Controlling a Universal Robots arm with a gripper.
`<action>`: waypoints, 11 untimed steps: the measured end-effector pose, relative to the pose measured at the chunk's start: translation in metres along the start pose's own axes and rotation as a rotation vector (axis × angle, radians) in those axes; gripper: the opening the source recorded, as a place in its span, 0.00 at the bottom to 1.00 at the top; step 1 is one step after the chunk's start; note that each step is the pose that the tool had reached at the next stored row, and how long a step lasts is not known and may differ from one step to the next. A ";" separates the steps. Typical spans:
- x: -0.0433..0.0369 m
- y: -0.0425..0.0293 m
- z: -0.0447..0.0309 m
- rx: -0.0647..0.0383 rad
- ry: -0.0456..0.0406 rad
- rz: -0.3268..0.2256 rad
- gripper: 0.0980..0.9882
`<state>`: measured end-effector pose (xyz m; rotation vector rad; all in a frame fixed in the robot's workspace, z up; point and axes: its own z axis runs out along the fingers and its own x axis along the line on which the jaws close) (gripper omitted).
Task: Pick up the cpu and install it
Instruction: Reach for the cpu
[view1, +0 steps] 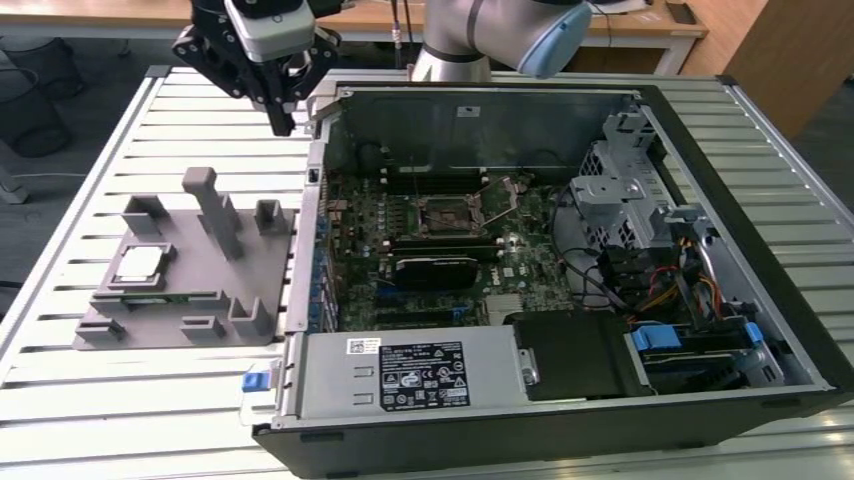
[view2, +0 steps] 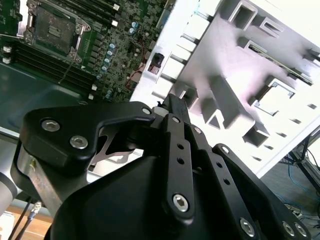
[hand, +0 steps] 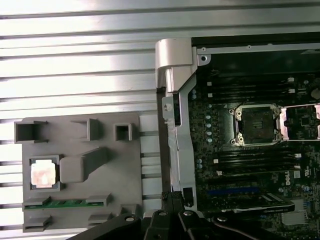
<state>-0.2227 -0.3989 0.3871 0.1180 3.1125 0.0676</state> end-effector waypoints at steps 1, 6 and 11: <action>0.0005 0.0000 0.0000 0.000 0.0000 0.000 0.01; 0.0029 -0.0002 0.0002 0.000 0.0000 0.000 0.01; 0.0055 -0.0004 0.0003 0.000 0.0000 0.000 0.01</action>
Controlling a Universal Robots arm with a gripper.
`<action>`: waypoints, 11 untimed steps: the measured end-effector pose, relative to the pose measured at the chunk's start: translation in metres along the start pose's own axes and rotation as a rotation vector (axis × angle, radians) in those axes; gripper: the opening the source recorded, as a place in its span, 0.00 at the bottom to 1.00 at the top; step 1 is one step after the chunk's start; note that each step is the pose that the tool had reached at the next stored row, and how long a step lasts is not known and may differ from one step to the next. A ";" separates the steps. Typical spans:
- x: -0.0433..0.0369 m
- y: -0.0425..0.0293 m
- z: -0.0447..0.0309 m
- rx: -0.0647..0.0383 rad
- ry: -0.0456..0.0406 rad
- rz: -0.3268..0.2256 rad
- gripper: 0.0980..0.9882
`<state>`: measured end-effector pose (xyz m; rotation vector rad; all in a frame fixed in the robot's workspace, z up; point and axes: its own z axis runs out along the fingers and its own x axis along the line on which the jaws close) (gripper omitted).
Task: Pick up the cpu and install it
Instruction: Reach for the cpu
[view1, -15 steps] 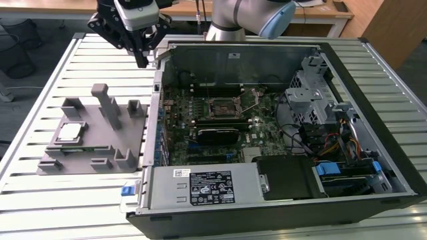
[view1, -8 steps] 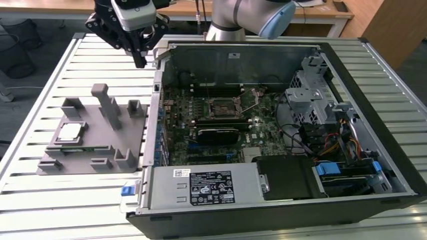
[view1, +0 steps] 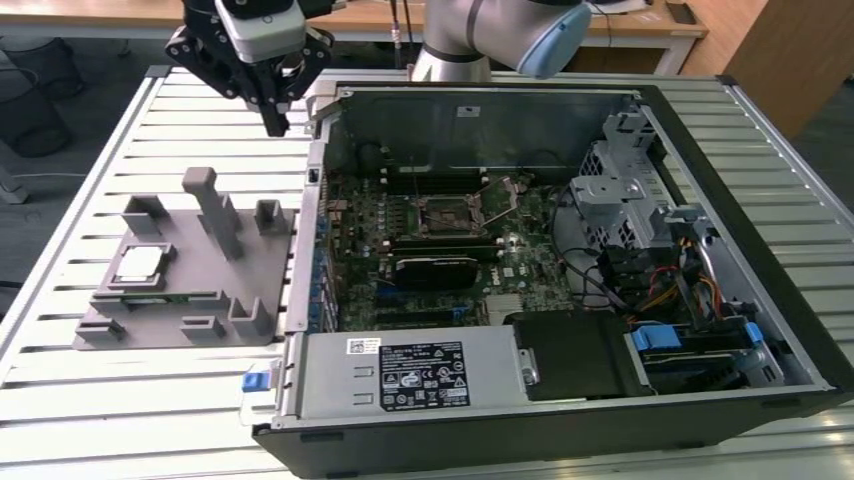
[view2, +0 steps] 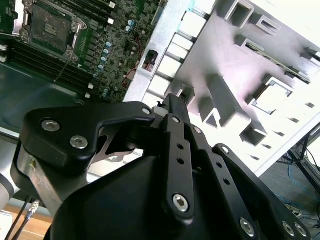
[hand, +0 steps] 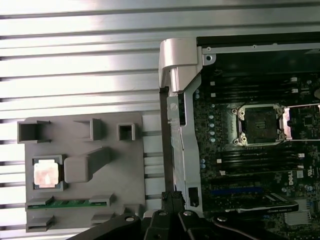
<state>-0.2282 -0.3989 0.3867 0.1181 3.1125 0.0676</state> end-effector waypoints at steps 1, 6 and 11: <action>0.0005 0.0000 0.0001 0.000 0.0000 0.000 0.01; 0.0031 -0.0003 0.0002 0.000 0.0000 0.000 0.01; 0.0061 -0.0005 0.0004 0.000 0.0000 0.000 0.01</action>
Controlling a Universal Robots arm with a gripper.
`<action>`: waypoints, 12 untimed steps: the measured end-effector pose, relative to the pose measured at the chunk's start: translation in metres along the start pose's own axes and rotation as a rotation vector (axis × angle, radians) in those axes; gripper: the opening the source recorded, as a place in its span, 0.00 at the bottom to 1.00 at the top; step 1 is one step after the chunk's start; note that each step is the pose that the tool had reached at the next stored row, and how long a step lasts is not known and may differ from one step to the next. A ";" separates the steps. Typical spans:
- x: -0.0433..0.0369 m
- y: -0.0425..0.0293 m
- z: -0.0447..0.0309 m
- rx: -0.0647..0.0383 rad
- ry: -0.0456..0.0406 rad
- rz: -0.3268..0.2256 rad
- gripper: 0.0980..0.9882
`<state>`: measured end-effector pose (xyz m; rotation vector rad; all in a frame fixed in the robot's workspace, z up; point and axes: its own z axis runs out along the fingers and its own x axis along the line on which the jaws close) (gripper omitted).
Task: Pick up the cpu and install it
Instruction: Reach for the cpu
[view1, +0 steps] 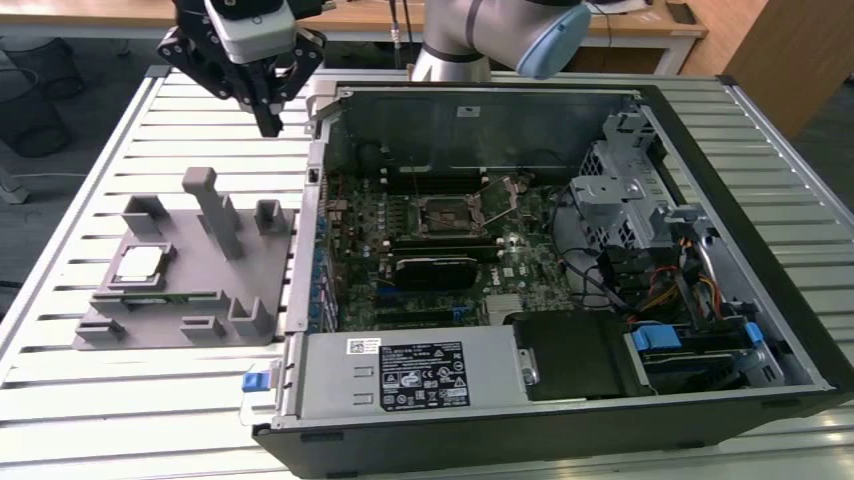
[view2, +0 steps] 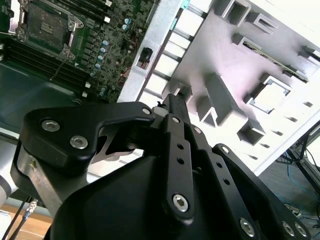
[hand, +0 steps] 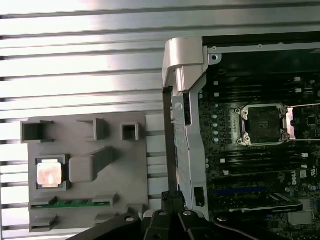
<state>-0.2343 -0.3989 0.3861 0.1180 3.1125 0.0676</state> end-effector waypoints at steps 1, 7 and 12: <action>0.0008 0.0000 0.0000 0.000 0.0000 0.000 0.01; 0.0089 -0.0007 0.0000 0.000 0.0000 0.000 0.01; 0.0206 -0.0016 0.0001 0.000 0.0001 0.000 0.01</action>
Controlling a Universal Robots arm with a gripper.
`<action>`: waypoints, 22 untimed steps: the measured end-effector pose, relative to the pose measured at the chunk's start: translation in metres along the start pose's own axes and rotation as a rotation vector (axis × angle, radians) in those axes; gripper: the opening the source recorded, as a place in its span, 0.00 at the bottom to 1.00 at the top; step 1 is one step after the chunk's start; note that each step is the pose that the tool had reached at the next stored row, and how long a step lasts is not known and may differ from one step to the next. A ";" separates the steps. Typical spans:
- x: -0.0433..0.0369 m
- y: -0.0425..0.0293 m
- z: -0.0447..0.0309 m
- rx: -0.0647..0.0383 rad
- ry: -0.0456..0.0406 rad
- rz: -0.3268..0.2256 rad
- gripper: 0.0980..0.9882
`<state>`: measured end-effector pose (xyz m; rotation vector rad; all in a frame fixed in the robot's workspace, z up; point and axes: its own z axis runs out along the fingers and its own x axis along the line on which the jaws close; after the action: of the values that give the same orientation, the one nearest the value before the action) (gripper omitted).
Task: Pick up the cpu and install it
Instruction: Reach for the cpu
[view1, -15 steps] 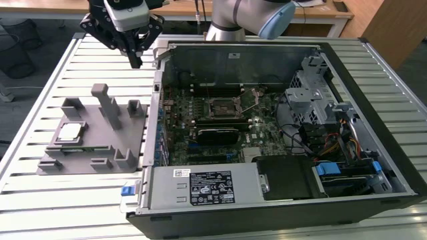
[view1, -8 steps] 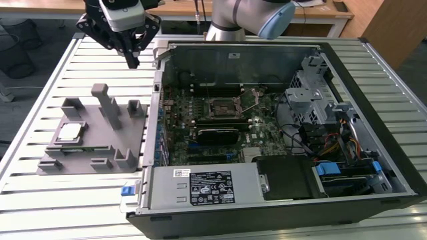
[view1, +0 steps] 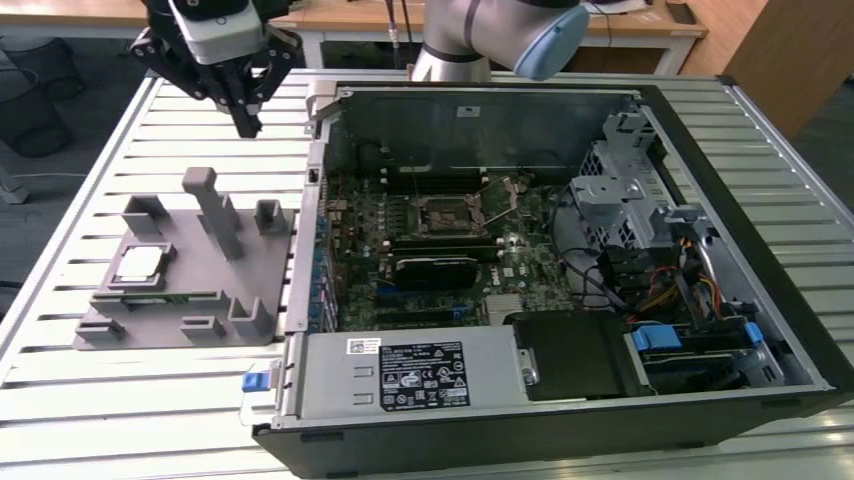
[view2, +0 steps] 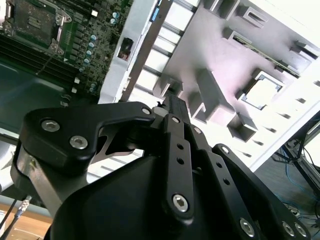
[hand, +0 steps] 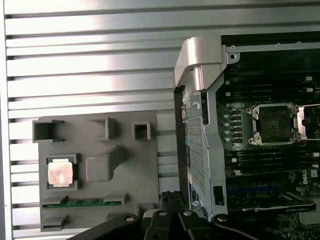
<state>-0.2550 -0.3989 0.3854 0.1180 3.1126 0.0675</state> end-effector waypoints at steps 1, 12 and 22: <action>0.0020 -0.0002 0.0001 0.000 -0.0001 0.000 0.01; 0.0165 -0.0013 0.0007 0.000 -0.0001 0.000 0.01; 0.0249 -0.0019 0.0011 0.000 -0.0001 0.000 0.01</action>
<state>-0.2799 -0.3989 0.3836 0.1180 3.1124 0.0677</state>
